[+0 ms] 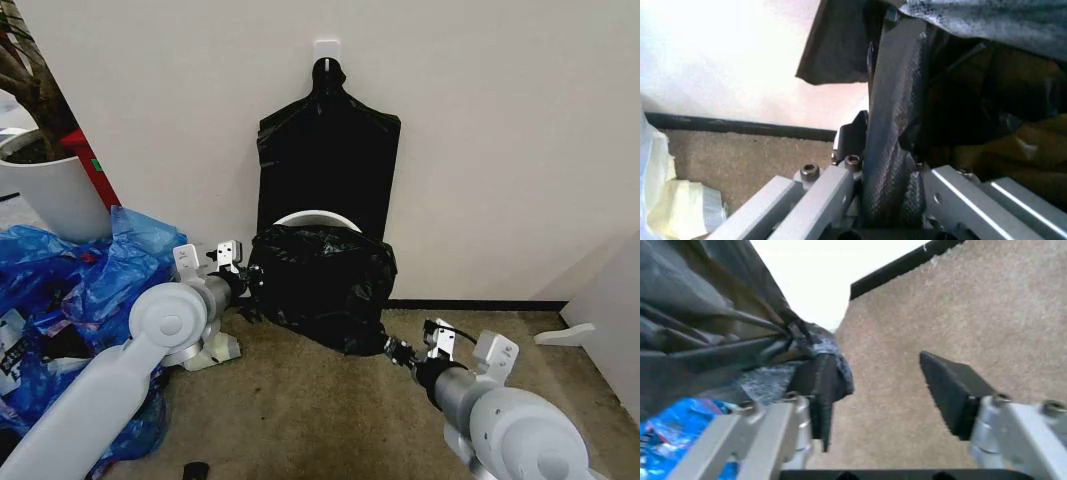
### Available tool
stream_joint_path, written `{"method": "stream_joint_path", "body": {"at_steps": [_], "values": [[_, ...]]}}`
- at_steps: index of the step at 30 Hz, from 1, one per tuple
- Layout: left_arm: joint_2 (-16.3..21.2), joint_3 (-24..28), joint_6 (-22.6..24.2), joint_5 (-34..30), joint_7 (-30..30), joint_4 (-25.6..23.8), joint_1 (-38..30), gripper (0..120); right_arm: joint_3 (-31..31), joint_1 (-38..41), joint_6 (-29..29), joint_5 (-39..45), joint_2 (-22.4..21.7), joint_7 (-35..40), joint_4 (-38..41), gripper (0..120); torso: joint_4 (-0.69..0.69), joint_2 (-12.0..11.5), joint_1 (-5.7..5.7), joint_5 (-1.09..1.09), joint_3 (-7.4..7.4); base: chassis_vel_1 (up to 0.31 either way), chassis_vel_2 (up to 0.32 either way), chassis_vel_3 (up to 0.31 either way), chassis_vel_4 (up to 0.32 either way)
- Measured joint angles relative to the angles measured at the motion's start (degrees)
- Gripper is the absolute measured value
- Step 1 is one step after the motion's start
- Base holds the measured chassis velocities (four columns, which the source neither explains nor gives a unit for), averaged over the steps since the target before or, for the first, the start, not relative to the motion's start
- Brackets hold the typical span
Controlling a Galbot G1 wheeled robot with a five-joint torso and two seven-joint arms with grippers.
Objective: Place the garbage bag over the trash bin.
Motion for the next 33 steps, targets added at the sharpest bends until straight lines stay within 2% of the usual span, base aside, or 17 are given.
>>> {"method": "stream_joint_path", "body": {"at_steps": [6,8,14,23,33], "values": [[-0.05,0.26,-0.49,-0.30,-0.89,0.12,-0.35,1,0.18,-2.05,-0.84,-4.62,-1.39,-2.71,0.01,73,0.00,0.00,0.00,0.00,0.00,0.000,0.000,0.000,0.000],[-0.03,0.17,-0.59,-0.66,-1.13,0.12,-0.40,1,0.37,-2.26,-0.86,-4.76,-1.52,-2.77,0.02,76,0.00,0.00,0.00,0.00,0.00,0.000,0.000,0.000,0.000],[0.03,-1.20,-0.84,-4.05,-2.74,0.10,-0.52,1,2.81,-4.03,-0.86,-3.58,-1.54,-2.96,0.22,98,0.00,0.00,0.00,0.00,0.00,0.000,0.000,0.000,0.000],[0.11,-1.13,-0.84,-4.26,-2.78,0.27,0.20,1,4.29,-4.45,-0.99,0.24,-0.62,-6.63,0.20,100,0.01,0.00,0.00,0.00,0.00,0.000,0.000,0.000,0.000],[0.44,-0.06,-0.50,-4.47,-2.17,2.46,-1.42,1,2.46,-6.28,-2.69,-0.81,-1.62,-21.40,0.12,100,0.00,0.00,0.00,0.00,0.00,0.000,0.000,0.000,0.000]]}}
